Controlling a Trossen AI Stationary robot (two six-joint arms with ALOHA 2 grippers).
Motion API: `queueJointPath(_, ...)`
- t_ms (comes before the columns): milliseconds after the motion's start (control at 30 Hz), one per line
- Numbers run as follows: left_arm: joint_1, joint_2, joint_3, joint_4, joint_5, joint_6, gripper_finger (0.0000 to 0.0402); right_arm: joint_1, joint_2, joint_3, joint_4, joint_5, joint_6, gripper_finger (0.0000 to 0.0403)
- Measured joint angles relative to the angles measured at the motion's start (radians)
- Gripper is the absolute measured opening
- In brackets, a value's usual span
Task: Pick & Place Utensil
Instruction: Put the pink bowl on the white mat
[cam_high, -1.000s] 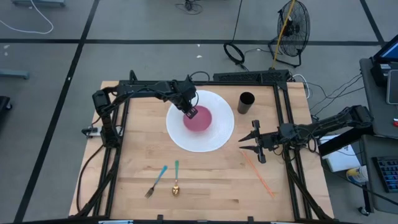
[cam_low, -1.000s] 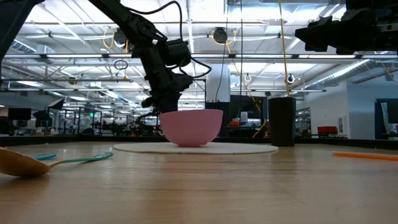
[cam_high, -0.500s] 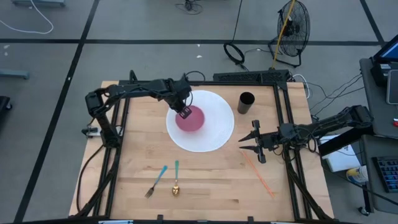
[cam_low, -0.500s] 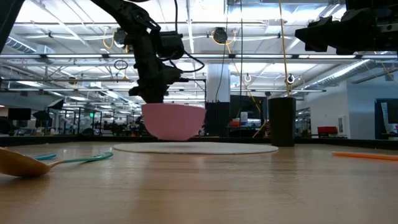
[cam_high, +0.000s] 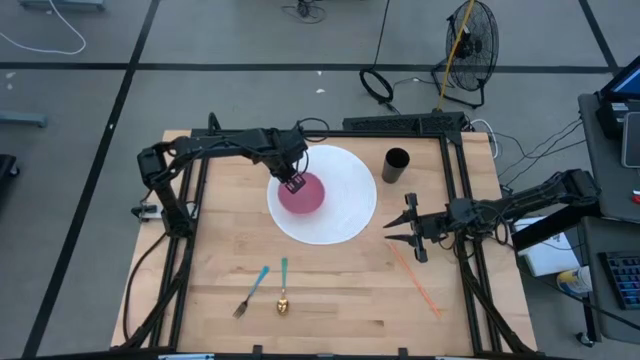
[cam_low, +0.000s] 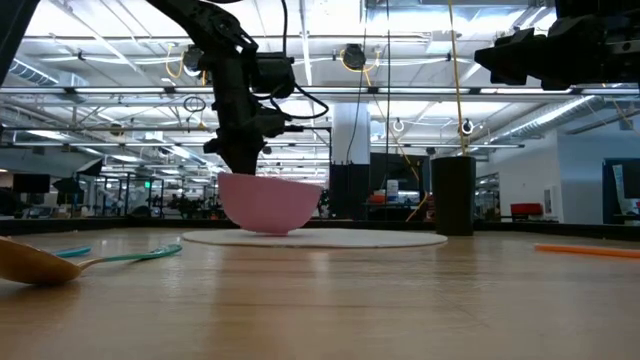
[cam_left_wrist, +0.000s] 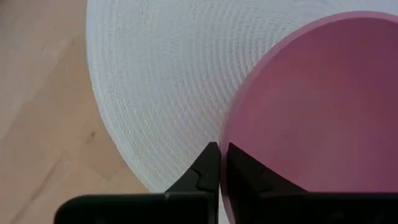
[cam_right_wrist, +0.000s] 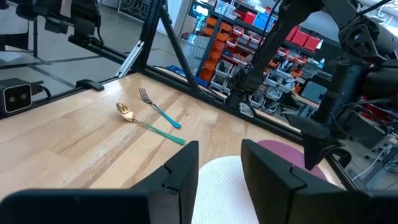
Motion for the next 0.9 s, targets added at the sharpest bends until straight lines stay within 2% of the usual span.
queueJointPath(467,0.020,0.000,-0.001,0.021,-0.022,0.036,0.0007,0.000,0.000,0.000,-0.008,0.000,0.012,0.0116)
queueJointPath(700,0.020,0.000,-0.001,0.025,-0.039,0.041,0.0032,0.000,0.000,0.000,-0.008,0.000,0.012,0.0116)
queueJointPath(900,0.020,0.000,-0.001,0.064,-0.041,0.060,0.0008,0.000,0.000,0.000,-0.008,0.000,0.012,0.0116)
